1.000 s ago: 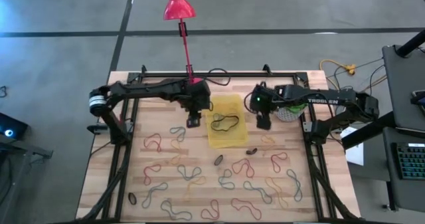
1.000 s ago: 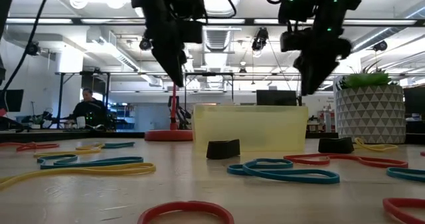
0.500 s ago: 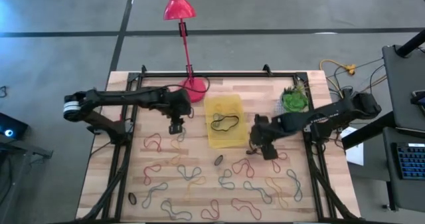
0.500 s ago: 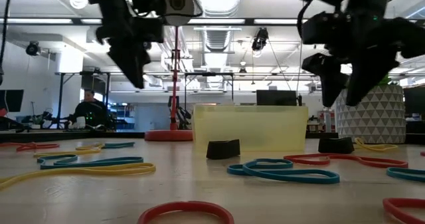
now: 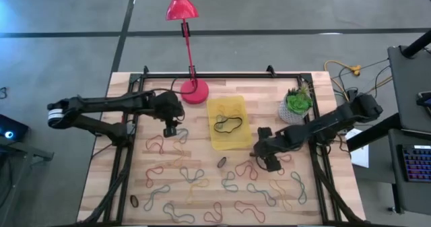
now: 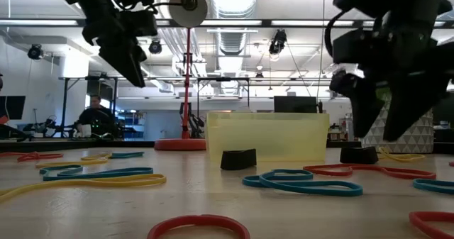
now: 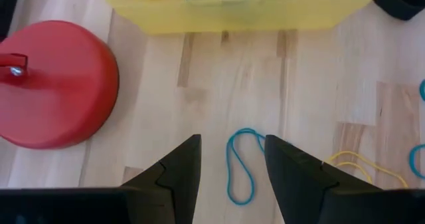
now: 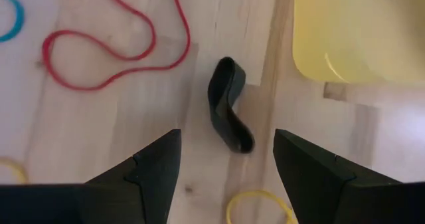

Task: Pick and place rubber bands into bin
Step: Put the black rubber band into the yellow bin

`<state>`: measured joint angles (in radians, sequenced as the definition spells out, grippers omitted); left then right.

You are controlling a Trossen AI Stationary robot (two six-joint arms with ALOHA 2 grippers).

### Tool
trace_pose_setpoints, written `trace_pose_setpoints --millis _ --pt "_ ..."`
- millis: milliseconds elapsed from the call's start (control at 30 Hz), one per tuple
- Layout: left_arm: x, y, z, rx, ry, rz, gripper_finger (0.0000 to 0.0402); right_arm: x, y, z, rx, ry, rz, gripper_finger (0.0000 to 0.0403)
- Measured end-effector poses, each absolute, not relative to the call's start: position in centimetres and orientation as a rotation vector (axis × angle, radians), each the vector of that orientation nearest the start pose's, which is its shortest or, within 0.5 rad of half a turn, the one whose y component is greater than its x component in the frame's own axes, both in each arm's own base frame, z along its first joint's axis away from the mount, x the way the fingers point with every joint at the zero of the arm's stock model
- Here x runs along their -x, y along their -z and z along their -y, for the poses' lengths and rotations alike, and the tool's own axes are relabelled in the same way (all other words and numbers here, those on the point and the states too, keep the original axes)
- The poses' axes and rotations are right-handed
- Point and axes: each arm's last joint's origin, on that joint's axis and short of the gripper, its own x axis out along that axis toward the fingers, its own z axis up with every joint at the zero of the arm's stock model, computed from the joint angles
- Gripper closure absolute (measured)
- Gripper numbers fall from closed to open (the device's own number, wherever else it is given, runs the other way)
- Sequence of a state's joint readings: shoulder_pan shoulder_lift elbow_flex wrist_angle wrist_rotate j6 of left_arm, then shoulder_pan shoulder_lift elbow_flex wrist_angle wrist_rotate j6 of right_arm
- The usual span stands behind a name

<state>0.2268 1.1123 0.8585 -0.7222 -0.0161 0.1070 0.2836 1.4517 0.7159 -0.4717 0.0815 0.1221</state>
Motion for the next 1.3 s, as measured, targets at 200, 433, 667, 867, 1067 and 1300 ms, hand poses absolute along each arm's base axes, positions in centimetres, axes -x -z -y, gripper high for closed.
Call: trace_pose_setpoints --millis 200,433,667,867,1067,1300 --pt "-20.5 -25.7 -4.8 0.003 -0.172 -0.977 0.0251 -24.3 -13.3 -6.9 0.123 -0.097 -1.262 0.0177" --pt "-20.5 -25.6 -4.8 0.003 -0.171 -0.982 0.0251 -25.3 -12.7 -7.1 0.064 -0.047 -1.283 0.0199" --pt "-20.5 -25.6 -4.8 0.002 -0.169 -0.985 0.0251 -25.5 -12.0 -7.1 0.066 -0.03 -1.297 0.0299" --pt "-20.5 -25.6 -4.8 0.002 -0.169 -0.986 0.0251 -25.3 -12.3 -7.1 -0.08 0.049 -1.314 0.0386" --pt "-20.6 -25.6 -4.8 0.001 -0.169 -0.983 0.0251 -25.6 -17.0 -6.4 -0.082 0.358 -1.159 0.0392" --pt "-20.5 -25.6 -4.8 -0.005 -0.18 -0.985 0.0251 -27.4 -25.6 -3.1 -0.018 0.521 -0.859 0.0392"
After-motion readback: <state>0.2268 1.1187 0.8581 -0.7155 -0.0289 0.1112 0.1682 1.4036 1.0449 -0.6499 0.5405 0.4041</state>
